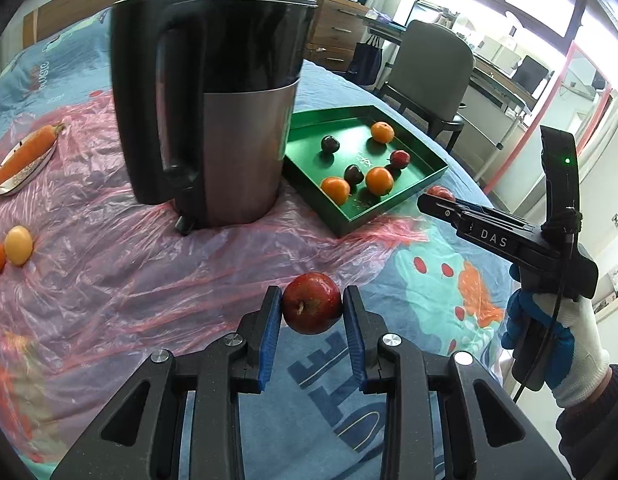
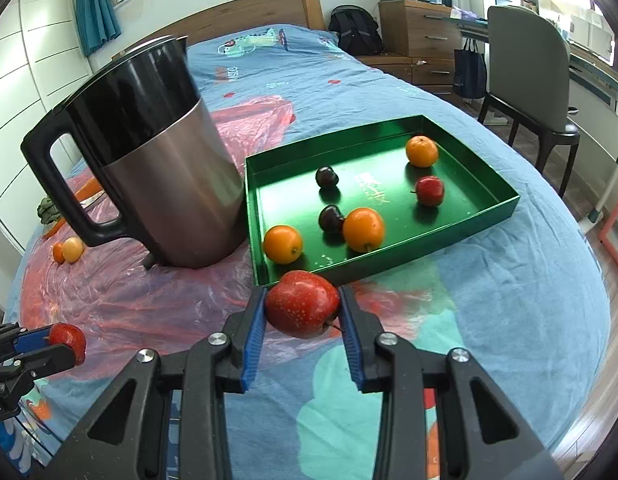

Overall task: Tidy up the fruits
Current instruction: 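Carry the red apple and red tomato past the kettle toward the green tray, then lower both fruits into the green tray and open both tools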

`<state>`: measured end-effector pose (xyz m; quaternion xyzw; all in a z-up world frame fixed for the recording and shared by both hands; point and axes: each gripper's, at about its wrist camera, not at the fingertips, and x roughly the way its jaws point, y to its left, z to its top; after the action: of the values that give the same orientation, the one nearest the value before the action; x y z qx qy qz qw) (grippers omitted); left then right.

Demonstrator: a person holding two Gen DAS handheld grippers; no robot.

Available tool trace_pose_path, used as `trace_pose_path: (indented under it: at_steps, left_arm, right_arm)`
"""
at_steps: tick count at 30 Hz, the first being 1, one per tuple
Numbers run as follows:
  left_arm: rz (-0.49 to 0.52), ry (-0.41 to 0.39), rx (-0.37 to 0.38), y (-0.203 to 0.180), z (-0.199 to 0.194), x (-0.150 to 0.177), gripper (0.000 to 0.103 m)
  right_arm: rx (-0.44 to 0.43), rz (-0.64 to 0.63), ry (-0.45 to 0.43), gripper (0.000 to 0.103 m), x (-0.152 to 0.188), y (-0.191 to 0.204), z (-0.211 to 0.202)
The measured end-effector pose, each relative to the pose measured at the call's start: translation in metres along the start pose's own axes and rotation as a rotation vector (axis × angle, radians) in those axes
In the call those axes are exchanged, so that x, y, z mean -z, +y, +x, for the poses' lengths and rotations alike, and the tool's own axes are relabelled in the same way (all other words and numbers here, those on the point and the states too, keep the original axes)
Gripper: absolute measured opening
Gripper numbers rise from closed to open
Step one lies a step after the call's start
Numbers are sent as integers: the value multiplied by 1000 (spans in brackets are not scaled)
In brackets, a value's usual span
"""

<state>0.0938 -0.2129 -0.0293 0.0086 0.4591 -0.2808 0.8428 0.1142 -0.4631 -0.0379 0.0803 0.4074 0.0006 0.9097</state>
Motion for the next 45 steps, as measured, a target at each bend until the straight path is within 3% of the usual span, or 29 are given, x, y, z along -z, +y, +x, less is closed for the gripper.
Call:
trace_pose_path:
  at_steps: [11,21,30,36,45]
  left_arm:
    - [102,-36,16,-50,47,-76,26]
    - [119,-17,-111,-56,134,-138,26]
    - [136,29,-210,-43,196,-149,26]
    - [124,61,-218,-35,218,-144,26]
    - [126,74,-212,-35,225,-143,27]
  right_arm:
    - [43,17,-57,54,-40,-49,14]
    - [64,-15,-60,54,-86,-84,67]
    - [52,-40,-19,55,-112,-95,130]
    - [64,-58,31,55,-111,-97,160]
    - [102,-89,65,55,-111,-95,175]
